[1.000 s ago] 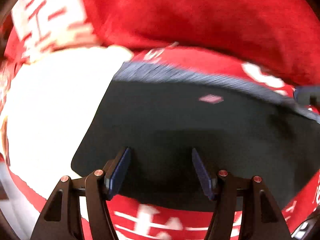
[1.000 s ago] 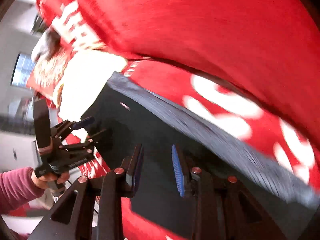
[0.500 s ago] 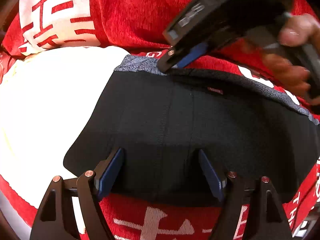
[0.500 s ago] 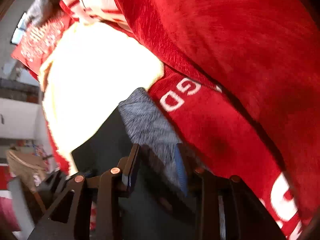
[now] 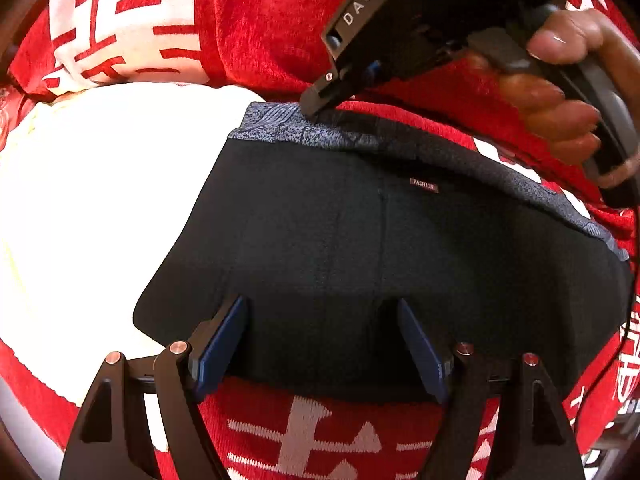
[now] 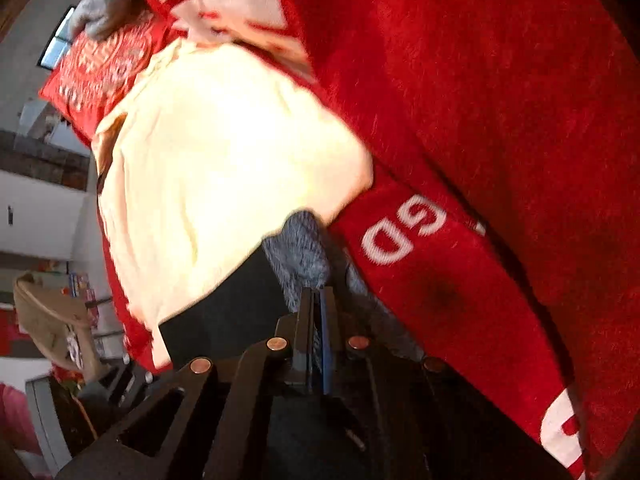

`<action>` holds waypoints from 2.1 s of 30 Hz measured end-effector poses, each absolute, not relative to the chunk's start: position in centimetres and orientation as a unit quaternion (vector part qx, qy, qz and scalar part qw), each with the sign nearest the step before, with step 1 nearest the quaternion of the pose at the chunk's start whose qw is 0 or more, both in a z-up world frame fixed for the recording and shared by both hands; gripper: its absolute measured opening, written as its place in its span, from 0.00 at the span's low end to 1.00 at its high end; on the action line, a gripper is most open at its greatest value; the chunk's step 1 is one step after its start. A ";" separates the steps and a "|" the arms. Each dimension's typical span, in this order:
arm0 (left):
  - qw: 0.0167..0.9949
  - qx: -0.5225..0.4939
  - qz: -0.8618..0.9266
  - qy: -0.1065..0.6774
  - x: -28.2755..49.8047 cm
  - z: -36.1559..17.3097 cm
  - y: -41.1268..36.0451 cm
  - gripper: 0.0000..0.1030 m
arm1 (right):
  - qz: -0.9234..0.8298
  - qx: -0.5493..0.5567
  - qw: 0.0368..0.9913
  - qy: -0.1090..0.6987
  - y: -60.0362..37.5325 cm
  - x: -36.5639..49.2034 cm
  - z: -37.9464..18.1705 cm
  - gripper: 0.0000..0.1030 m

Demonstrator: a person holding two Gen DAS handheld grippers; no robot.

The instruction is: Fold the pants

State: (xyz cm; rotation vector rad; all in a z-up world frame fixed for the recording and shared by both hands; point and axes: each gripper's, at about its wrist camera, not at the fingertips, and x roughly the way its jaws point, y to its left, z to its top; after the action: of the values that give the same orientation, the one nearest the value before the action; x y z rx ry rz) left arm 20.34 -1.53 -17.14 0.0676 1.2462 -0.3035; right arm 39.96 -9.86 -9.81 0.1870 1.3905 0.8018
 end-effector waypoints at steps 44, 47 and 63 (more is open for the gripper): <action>0.775 0.114 -0.216 0.583 26.3 -18.5 -21.9 0.76 | 0.005 0.258 0.731 0.632 -38.7 19.9 -17.0 0.10; 0.777 0.122 -0.192 0.587 27.6 -18.8 -21.9 0.76 | -0.033 0.253 0.741 0.621 -41.0 20.9 -17.4 0.10; 0.772 0.177 -0.107 0.600 22.1 -14.9 -12.5 0.76 | 0.085 0.516 0.637 0.567 -40.9 8.5 -14.2 0.33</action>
State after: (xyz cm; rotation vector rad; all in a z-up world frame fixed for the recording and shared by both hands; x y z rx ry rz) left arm 22.11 -12.51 -14.95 0.3845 1.3007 -0.2326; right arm 8.49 -40.92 -14.25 1.1779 1.2937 0.1937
